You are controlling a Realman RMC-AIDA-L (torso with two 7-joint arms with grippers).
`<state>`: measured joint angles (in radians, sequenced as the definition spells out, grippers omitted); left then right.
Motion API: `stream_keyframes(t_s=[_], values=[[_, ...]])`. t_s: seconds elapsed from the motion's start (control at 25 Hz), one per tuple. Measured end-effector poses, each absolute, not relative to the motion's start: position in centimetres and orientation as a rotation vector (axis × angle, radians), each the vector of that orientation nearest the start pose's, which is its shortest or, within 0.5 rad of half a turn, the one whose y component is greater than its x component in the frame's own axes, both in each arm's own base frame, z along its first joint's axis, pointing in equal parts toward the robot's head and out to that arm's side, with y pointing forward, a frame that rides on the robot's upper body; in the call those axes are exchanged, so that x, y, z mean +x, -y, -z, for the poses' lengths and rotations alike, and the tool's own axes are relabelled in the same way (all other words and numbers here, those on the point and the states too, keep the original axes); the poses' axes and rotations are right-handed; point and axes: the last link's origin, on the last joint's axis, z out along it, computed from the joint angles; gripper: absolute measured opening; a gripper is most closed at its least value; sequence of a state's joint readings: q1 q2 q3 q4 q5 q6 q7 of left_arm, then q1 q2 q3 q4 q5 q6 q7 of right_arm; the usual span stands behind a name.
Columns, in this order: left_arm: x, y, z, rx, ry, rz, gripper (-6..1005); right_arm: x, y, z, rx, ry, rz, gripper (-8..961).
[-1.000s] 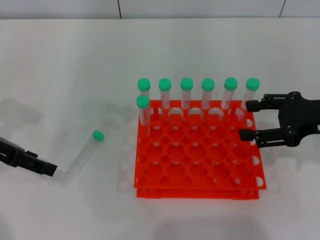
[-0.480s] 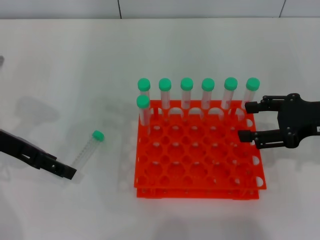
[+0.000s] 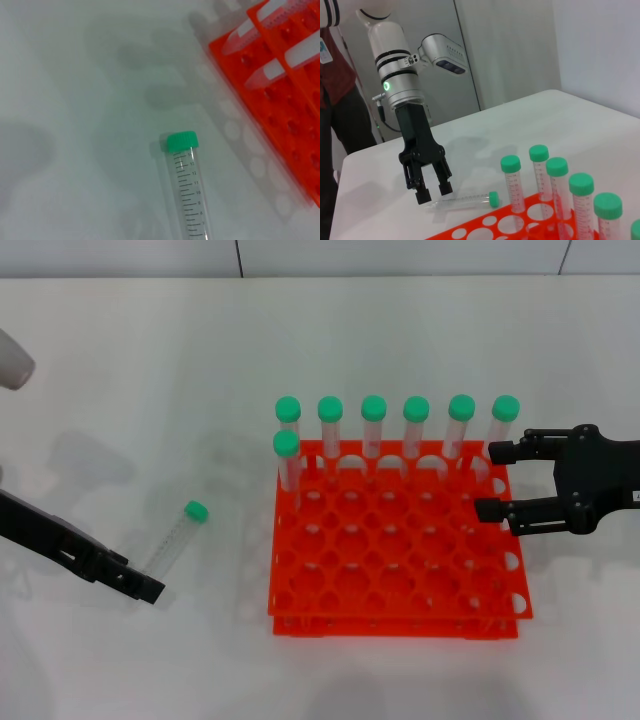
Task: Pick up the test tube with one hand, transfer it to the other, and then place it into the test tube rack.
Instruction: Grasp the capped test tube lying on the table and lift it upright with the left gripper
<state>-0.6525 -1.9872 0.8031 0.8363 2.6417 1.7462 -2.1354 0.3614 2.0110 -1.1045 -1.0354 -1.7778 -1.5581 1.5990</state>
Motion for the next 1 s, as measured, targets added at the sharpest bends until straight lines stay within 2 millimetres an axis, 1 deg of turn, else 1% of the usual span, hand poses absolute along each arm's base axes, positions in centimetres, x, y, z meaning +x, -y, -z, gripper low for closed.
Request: stream_keyframes(t_s=[0.08,0.32,0.52,1.0], values=[[-28.69,-32.76,-3.82,-2.732,1.403,-0.361,875,23.42,-31.59,-2.86,-2.848,-0.467,-0.564,774],[-28.47,-32.74,-3.44,-2.747,1.39,-0.392,767,23.36,-31.67,-2.87,-2.847,-0.462,-0.563,773],[-28.43,-32.7,-3.26,-2.75,1.386,-0.403,607,23.37,-31.69,-2.87,-2.845,-0.453,-0.562,772],[-28.47,-32.75,-3.15,-2.747,1.378,-0.413,606,23.41,-31.7,-2.87,-2.844,-0.453,-0.561,770]])
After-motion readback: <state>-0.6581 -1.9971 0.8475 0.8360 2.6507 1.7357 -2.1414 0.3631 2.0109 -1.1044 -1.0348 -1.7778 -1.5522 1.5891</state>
